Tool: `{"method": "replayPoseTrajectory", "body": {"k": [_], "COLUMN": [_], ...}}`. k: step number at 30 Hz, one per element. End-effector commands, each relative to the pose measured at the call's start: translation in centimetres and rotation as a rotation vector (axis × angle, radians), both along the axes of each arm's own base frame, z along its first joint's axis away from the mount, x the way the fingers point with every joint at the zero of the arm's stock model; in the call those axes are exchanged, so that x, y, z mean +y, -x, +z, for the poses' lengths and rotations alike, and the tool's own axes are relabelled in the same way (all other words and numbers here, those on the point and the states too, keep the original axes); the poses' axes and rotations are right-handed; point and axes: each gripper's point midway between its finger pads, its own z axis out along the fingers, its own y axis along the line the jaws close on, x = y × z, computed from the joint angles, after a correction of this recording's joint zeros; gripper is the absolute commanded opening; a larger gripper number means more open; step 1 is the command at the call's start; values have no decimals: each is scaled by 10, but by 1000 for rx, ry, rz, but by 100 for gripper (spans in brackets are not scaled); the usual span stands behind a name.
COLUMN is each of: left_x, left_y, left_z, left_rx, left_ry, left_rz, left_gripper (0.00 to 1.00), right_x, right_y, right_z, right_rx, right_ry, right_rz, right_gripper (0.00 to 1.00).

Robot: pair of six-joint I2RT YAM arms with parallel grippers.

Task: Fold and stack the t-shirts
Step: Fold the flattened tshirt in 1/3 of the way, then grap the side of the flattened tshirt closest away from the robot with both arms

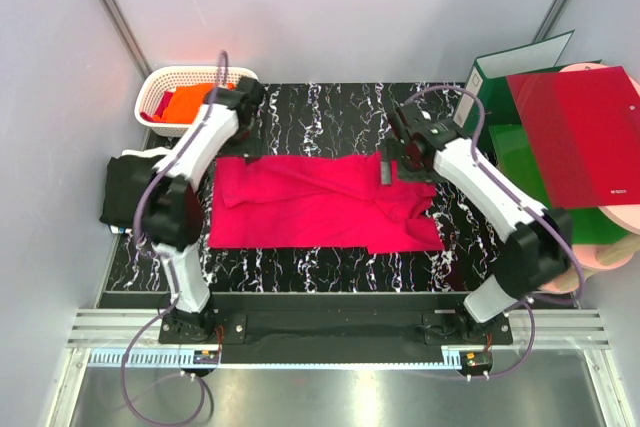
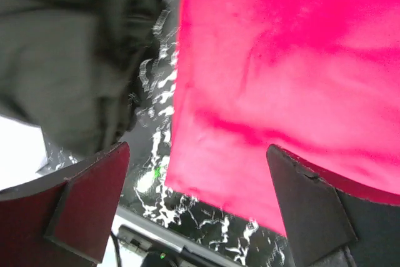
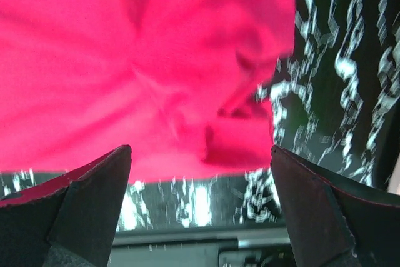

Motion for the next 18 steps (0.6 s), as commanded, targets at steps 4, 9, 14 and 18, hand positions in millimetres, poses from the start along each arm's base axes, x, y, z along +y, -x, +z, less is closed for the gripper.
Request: {"method": "replayPoseTrajectory", "body": {"k": [4, 9, 14, 18], "left_x": [8, 2, 2, 8], "left_y": [77, 144, 168, 161], "left_z": [15, -39, -74, -89], "left_rx": [-4, 183, 251, 259], "left_ry": [90, 171, 189, 166], "left_rz": [19, 76, 102, 110], "left_gripper": [99, 99, 99, 99], "right_x": [-19, -32, -35, -33], "right_y": [83, 133, 144, 134], "right_z": [-39, -71, -93, -98], "right_rx": [213, 411, 454, 428], "right_ry": [-85, -43, -27, -29], "right_rz": [-80, -162, -209, -221], "right_gripper": [100, 100, 100, 100]}}
